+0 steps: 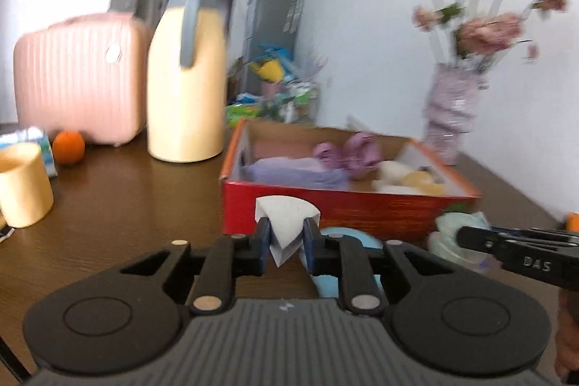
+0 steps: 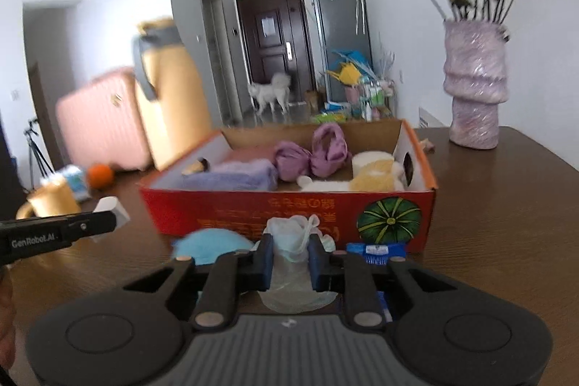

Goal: Organize soft objects
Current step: 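Carry the wedge and mesh bag in both tools over the box, then open both tools to drop the wedge and mesh bag into the box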

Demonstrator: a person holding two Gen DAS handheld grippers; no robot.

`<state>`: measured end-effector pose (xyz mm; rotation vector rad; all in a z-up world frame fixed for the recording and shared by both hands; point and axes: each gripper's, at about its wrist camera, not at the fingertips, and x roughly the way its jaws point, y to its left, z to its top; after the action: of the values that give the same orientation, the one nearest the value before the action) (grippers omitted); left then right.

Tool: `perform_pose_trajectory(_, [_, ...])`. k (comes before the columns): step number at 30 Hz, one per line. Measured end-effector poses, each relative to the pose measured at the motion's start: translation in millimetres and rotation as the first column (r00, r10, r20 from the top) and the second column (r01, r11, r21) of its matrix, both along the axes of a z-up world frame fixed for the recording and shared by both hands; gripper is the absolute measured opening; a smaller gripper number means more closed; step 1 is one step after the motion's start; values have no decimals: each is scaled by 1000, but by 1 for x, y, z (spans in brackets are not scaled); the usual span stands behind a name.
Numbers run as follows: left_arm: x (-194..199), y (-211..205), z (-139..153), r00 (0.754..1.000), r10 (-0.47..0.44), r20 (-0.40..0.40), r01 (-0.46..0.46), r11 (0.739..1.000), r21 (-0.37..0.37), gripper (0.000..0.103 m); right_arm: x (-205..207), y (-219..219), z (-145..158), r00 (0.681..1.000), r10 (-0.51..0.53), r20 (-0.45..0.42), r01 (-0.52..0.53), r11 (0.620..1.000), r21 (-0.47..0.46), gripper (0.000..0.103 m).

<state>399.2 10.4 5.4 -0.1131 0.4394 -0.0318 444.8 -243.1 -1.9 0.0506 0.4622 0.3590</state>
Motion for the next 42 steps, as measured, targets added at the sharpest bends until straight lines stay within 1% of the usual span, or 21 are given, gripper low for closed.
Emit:
perform_pose_trajectory(3, [-48,-11,18,998,-51,21,51,999,17,20,-56,-11,20,998,-1,68,1,1000,-4,19])
perform_pose_trajectory(6, [-105,-22,24,994,-93,54,92,996,19,20,-123,-27,34,993,3,117,-7,999,31,19])
perform_pose_trajectory(8, [-137,-25,26,991,-110,70,112,994,-14,20,-154,-38,34,994,8,110,-15,998,67,19])
perform_pose_trajectory(9, [-147,-27,28,990,-118,73,120,993,-22,20,-168,-46,33,996,3,86,-12,995,103,19])
perform_pose_trajectory(11, [-160,-31,33,989,-127,81,129,991,-22,20,-181,-56,30,999,-11,53,3,989,149,19])
perform_pose_trajectory(14, [-169,-38,40,985,-140,105,141,990,-2,20,-190,-57,33,997,-38,74,30,994,106,19])
perform_pose_trajectory(18, [-164,-42,42,981,-165,101,168,986,-20,20,-186,-56,35,997,-26,75,18,993,113,19])
perform_pose_trajectory(21, [-133,-46,48,972,-216,91,220,975,-32,20,-164,-50,40,996,-7,86,-1,996,92,19])
perform_pose_trajectory(24, [-71,-47,65,966,-249,73,253,966,-52,20,-116,-51,57,994,8,110,-18,996,92,19])
perform_pose_trajectory(26, [-15,-50,76,961,-275,22,275,957,-89,20,-70,-50,71,994,19,105,-28,995,94,19])
perform_pose_trajectory(29, [77,-60,78,961,-264,-79,255,960,-115,20,25,-39,87,999,18,34,-21,995,93,20])
perform_pose_trajectory(30, [110,-64,75,956,-265,-124,250,960,-125,20,51,-32,88,1000,-6,18,4,998,61,20])
perform_pose_trajectory(31, [139,-68,69,950,-268,-162,250,960,-122,21,73,-20,88,999,-30,33,31,999,-16,20])
perform_pose_trajectory(32, [164,-71,62,950,-247,-192,228,967,-116,21,95,-7,84,997,-52,56,58,993,-104,20])
perform_pose_trajectory(33, [186,-75,54,947,-238,-216,223,971,-92,21,119,5,78,997,-51,56,60,985,-161,20])
perform_pose_trajectory(34, [211,-78,44,943,-223,-246,210,975,-78,21,135,11,72,999,-33,37,39,984,-174,20])
perform_pose_trajectory(37, [256,-77,16,927,-191,-322,166,981,-104,22,187,21,46,996,-15,-83,1,985,-172,20])
perform_pose_trajectory(38, [264,-76,8,925,-178,-335,152,983,-102,26,200,22,38,994,-15,-109,-4,986,-167,20])
perform_pose_trajectory(39, [270,-76,3,925,-170,-341,144,984,-101,27,211,23,30,992,-14,-129,-7,987,-161,22])
perform_pose_trajectory(40, [275,-74,-2,925,-159,-345,133,986,-98,29,219,25,24,990,-16,-142,-7,987,-158,27])
perform_pose_trajectory(42, [279,-74,-8,923,-159,-352,139,987,-83,30,227,29,16,989,-14,-150,-11,986,-169,30])
